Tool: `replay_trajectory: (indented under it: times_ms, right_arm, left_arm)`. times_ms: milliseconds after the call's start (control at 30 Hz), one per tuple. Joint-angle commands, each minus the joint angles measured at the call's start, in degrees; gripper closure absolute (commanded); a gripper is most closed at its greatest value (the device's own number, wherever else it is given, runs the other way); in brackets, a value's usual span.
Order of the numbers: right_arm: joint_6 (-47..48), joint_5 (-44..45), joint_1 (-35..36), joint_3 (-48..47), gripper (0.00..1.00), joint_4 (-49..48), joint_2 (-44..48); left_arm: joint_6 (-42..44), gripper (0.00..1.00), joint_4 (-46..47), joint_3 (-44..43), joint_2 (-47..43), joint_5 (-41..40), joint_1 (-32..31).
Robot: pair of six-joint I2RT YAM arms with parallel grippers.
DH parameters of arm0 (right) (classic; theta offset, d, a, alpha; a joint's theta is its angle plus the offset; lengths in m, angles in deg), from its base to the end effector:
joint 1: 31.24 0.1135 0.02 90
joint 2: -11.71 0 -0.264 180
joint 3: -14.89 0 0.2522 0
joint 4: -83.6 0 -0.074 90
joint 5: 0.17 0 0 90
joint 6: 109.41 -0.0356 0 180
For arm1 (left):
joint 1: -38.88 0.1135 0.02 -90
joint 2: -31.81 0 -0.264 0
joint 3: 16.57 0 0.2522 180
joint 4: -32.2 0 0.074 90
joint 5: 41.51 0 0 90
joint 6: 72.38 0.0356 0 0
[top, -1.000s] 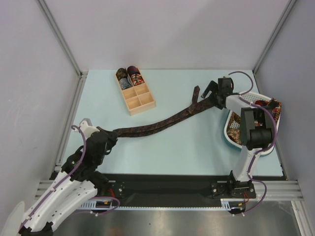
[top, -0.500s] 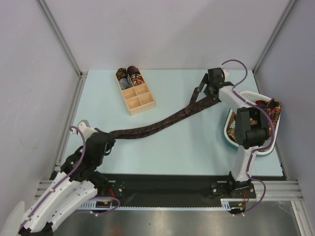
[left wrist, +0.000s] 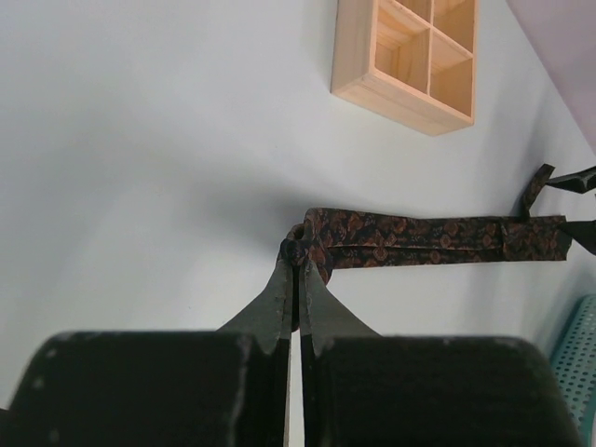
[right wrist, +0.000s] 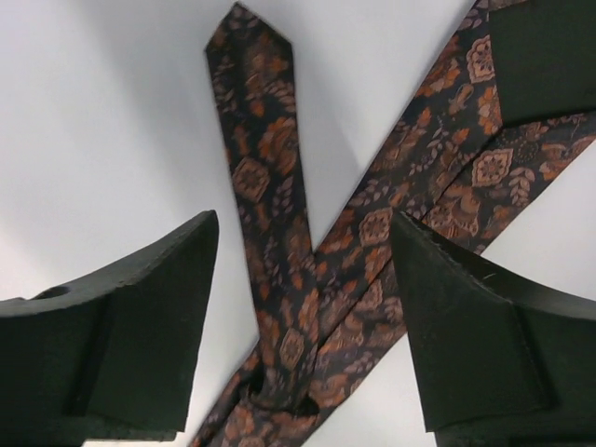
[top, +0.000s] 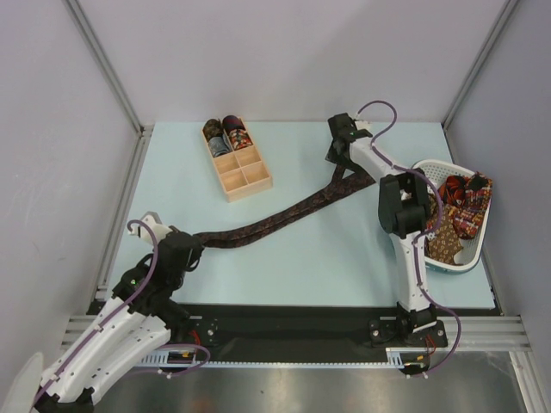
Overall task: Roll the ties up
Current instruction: Flatten the tie
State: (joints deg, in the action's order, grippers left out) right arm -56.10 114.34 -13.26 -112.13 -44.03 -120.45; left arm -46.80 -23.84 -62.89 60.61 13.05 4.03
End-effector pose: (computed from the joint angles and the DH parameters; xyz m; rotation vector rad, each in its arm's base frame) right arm 0.4854 0.1420 0.1969 0.5504 2.3885 -0.1447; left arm 0.1019 -0.0458 0.2525 -0.8472 1.9445 -0.3363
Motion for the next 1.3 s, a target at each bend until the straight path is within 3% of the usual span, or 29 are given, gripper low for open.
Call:
replay_trajectory:
  times_ms: [0,433,500,533,700,800,833,1033,1167,1267]
  right_arm:
    - [-1.11,3.79,-0.75,-5.04,0.23,3.23,-2.57]
    - [1.09,3.18,-0.31,-6.19,0.27,0.5,-6.71]
    - [2.75,2.91,-0.14,-6.54,0.36,-0.46,-7.06]
    - [3.02,3.17,0.04,-6.98,0.47,-0.2,-7.76]
    - [3.55,5.02,-0.05,-8.57,0.69,1.65,-8.56]
    - [3.9,5.98,-0.05,-7.6,0.87,0.77,-7.59]
    - [4.08,6.16,-0.13,-7.25,0.98,0.68,-7.33]
    - [3.82,8.61,-0.84,-5.14,1.0,0.5,-4.43]
    - [2.24,11.08,-0.93,2.66,1.0,-1.95,0.66]
    - [1.45,8.28,-2.06,7.51,1.0,-5.91,4.53]
  left_arm:
    - [0.61,1.0,2.2,0.39,0.21,-0.86,0.66]
    - [2.28,1.0,3.08,0.3,0.21,-1.74,0.66]
    - [2.46,1.0,3.26,0.39,0.21,-2.0,0.66]
    - [2.46,1.0,3.35,0.47,0.29,-2.0,0.66]
    - [2.46,1.0,3.87,0.74,0.65,-1.91,0.66]
    - [2.55,1.0,3.79,0.74,0.65,-2.0,0.66]
    - [2.55,1.0,3.79,0.91,0.47,-2.09,0.66]
    - [2.99,1.0,3.87,1.0,0.47,-2.18,0.75]
    - [2.9,0.99,3.87,0.92,0.56,-2.18,0.75]
    - [3.08,1.0,3.79,0.92,0.3,-2.44,0.75]
